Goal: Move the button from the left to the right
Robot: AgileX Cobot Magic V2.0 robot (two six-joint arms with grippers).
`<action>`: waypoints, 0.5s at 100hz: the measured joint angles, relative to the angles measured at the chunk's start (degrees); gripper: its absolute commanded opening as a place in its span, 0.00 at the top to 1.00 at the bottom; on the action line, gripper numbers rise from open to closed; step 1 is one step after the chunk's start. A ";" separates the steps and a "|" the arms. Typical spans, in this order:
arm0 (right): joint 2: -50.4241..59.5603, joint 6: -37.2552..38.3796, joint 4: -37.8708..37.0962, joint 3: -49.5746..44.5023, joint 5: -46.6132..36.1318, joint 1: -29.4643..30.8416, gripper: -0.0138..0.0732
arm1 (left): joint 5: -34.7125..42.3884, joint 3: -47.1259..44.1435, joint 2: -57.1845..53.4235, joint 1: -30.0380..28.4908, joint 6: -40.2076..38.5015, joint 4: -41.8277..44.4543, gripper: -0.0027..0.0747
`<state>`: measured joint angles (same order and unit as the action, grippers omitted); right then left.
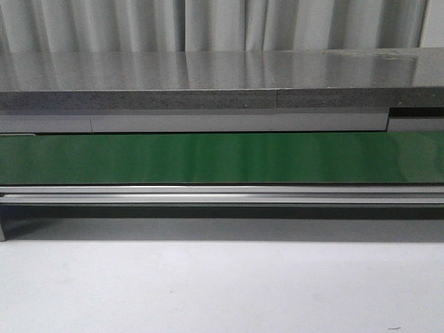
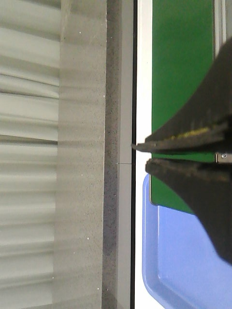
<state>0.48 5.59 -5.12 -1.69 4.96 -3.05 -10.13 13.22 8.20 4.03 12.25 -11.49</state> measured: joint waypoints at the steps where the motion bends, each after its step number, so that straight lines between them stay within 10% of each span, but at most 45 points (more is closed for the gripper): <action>1: 0.00 0.00 0.00 0.00 0.00 0.00 0.92 | 0.00 0.00 0.00 0.00 0.00 0.00 0.96; 50: 0.00 0.00 0.00 0.00 0.10 0.00 0.92 | 0.00 -0.43 -0.42 0.00 -1.62 3.73 0.96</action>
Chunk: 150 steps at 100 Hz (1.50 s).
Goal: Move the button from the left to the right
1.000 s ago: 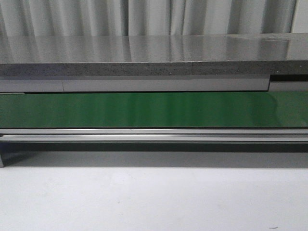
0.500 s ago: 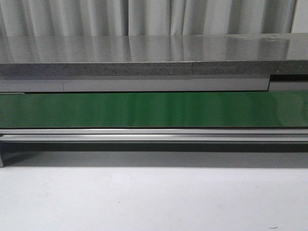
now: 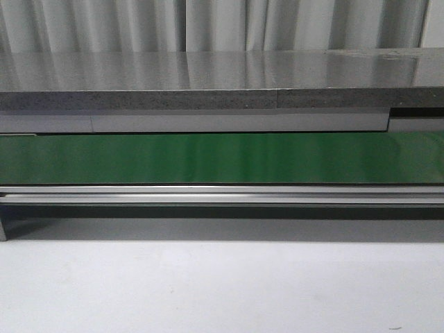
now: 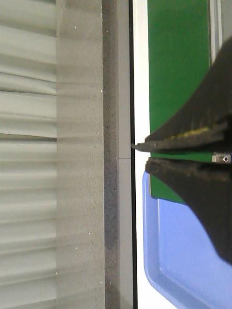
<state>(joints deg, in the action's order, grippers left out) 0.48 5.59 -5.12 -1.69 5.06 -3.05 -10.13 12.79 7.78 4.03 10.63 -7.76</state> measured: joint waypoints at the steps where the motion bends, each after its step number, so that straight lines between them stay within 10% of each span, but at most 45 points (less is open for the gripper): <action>1: 0.00 0.00 0.00 0.00 0.00 0.00 0.92 | 0.03 -0.25 -0.07 0.00 -0.28 0.30 0.96; 150: 0.00 0.00 0.00 0.00 0.02 0.00 0.92 | 5.67 -12.66 -8.06 0.00 -11.41 10.85 0.96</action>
